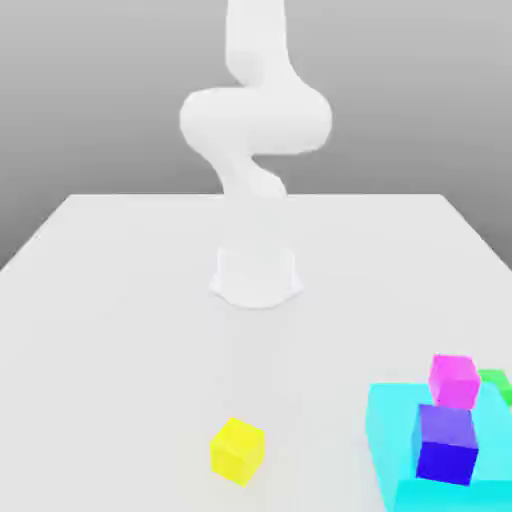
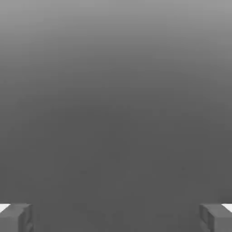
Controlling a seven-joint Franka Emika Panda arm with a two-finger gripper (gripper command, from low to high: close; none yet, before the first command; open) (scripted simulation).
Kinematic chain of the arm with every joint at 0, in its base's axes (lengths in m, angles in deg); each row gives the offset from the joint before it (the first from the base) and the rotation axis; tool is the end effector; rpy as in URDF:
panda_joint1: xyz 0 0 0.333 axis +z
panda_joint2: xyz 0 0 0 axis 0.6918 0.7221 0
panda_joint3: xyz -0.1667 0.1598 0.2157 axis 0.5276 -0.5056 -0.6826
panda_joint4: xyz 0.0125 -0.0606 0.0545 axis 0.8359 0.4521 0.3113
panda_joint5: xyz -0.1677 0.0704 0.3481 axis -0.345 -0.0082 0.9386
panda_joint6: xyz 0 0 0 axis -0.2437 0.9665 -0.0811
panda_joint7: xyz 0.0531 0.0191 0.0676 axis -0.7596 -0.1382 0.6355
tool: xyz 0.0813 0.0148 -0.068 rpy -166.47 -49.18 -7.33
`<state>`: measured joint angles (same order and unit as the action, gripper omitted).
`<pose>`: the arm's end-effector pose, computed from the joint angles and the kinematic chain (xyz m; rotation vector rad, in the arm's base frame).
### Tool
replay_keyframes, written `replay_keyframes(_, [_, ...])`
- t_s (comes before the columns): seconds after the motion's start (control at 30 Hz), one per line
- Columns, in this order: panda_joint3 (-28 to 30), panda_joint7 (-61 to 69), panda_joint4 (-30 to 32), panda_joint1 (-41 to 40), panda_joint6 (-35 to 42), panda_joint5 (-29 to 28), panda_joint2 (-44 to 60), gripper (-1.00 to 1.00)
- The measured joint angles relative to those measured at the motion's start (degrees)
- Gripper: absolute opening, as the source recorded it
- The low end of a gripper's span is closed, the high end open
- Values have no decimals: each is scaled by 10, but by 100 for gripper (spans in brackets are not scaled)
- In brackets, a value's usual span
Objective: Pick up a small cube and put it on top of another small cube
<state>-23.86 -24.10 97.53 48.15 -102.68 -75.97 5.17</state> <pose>0.3730 0.0172 0.6813 -2.5051 0.8959 -0.9322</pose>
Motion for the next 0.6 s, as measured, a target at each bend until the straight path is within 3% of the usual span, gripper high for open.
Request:
replay_keyframes(0.3, [21,162,28,135,-55,83,150,0])
replay_keyframes(0.6, [-2,302,55,234,-109,139,296,0])
